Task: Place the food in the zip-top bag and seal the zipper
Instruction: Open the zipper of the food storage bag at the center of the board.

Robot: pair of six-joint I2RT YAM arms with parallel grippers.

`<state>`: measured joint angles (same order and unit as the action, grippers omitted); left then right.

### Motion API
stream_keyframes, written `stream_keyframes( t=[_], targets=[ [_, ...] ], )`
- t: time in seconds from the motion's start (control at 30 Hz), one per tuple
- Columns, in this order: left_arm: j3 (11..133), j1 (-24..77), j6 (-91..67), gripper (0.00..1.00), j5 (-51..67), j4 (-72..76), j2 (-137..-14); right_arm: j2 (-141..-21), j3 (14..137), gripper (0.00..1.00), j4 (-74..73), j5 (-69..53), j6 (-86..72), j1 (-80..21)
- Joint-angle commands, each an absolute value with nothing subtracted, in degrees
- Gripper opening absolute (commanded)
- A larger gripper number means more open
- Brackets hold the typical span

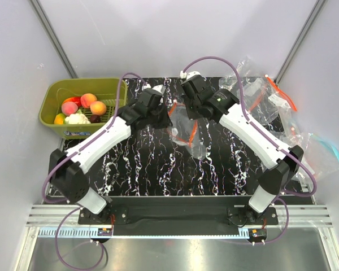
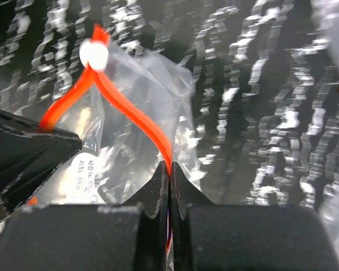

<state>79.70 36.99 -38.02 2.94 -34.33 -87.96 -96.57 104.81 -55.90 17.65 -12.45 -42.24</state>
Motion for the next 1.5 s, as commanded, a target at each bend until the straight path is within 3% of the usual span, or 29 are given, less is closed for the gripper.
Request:
stream_keyframes(
  t=[0.0,0.17,0.47,0.73,0.9,1.03,1.2,1.47],
  targets=[
    [82.3,36.7,-37.9,0.0,7.2,-29.4,-91.5,-98.0,108.5,0.0,-59.6,29.8,-10.2,-42.1],
    [84.9,35.8,-33.8,0.03,4.2,-33.6,-96.1,-101.1,110.2,0.0,-61.3,32.3,-9.7,-42.1],
    [87.2,35.5,-29.7,0.5,-4.2,-39.8,-99.0,-104.1,107.1,0.0,-57.7,30.9,-11.1,-42.0],
    [87.5,29.9,-29.3,0.58,-2.4,-43.2,-97.6,-107.3,107.0,0.0,-57.6,35.4,-12.6,-41.8],
    [88.2,28.9,-27.9,0.57,-5.9,-47.5,-99.3,-108.1,109.2,0.0,-58.2,39.4,-12.9,-41.0],
    [86.5,28.8,-28.0,0.59,-2.1,-44.0,-98.3,-108.5,110.9,0.0,-59.1,38.6,-13.1,-41.2],
    [87.7,28.9,-28.8,0.75,7.4,-38.4,-96.6,-110.1,116.0,0.0,-60.7,37.4,-12.4,-41.2],
    [92.2,25.3,-33.0,0.86,17.9,-38.8,-95.4,-116.0,120.9,0.0,-65.3,36.6,-16.2,-41.0]
  ],
)
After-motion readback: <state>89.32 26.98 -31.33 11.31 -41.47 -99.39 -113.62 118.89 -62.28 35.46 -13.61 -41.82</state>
